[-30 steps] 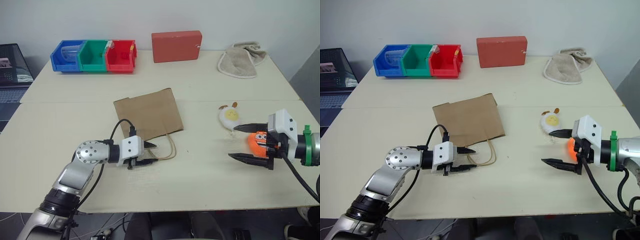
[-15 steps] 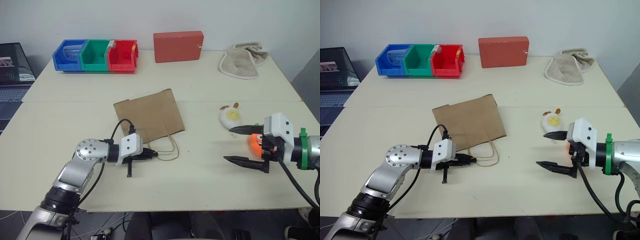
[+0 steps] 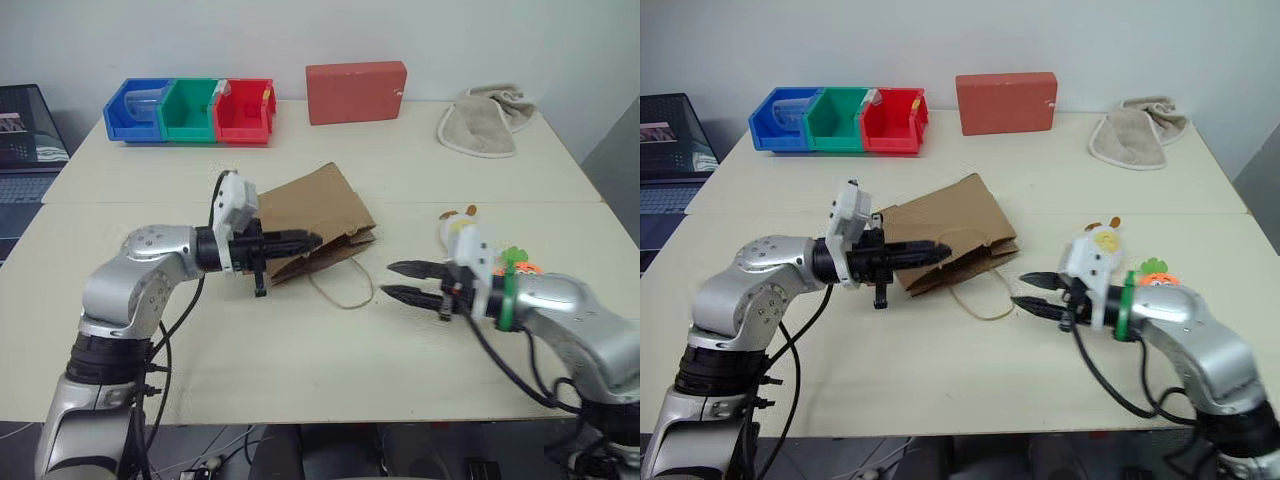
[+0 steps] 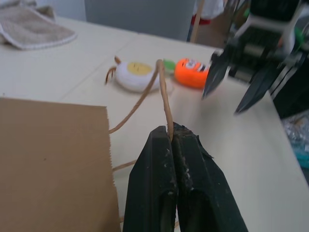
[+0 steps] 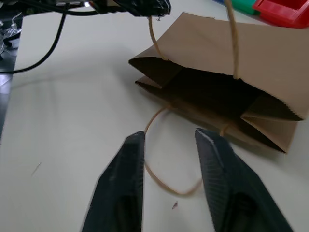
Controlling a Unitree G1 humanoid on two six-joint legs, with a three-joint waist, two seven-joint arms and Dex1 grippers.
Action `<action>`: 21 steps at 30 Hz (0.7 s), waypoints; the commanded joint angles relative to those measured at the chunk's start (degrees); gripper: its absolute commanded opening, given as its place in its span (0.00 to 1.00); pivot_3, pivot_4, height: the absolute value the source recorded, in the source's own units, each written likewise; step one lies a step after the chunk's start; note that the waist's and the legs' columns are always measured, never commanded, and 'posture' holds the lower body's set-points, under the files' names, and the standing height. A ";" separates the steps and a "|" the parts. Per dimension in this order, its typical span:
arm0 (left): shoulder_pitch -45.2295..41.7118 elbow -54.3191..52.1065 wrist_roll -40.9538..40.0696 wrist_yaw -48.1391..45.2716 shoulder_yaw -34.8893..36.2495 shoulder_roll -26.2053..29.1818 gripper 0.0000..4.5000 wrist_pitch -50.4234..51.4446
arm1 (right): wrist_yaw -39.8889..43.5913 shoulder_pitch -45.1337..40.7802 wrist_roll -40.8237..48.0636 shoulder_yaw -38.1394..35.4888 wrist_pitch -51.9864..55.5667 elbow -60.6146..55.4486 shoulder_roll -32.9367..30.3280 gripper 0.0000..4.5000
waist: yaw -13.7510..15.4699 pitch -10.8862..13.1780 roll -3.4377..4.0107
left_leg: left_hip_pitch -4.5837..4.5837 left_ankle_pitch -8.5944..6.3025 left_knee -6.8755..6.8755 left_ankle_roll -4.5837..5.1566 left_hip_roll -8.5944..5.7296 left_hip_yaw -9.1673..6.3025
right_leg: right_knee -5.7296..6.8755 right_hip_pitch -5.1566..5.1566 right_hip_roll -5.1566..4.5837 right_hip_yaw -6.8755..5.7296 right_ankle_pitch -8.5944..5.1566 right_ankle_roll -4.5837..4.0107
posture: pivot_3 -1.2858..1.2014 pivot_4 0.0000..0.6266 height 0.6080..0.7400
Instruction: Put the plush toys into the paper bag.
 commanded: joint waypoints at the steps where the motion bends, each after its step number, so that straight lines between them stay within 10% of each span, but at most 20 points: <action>1: -1.57 -2.52 -3.70 2.71 2.51 -0.90 0.00 3.37 | -4.04 -3.47 -5.12 4.10 -3.62 4.24 5.36 0.06 | 0.00 0.00 0.00 | 0.00 0.00 -0.01 0.00 0.01 -0.01 | 0.01 -0.01 0.00 -0.01 0.00 0.00 | 0.52 0.24 1.00; 21: -3.11 -5.25 -9.78 10.04 6.35 -1.76 0.00 9.10 | -16.98 -13.16 -23.63 10.62 -19.08 38.04 29.68 0.00 | 0.12 0.00 0.00 | -0.10 0.00 -0.07 -0.02 0.01 -0.21 | 0.09 -0.11 -0.01 -0.23 0.15 -0.26 | 0.52 0.24 1.00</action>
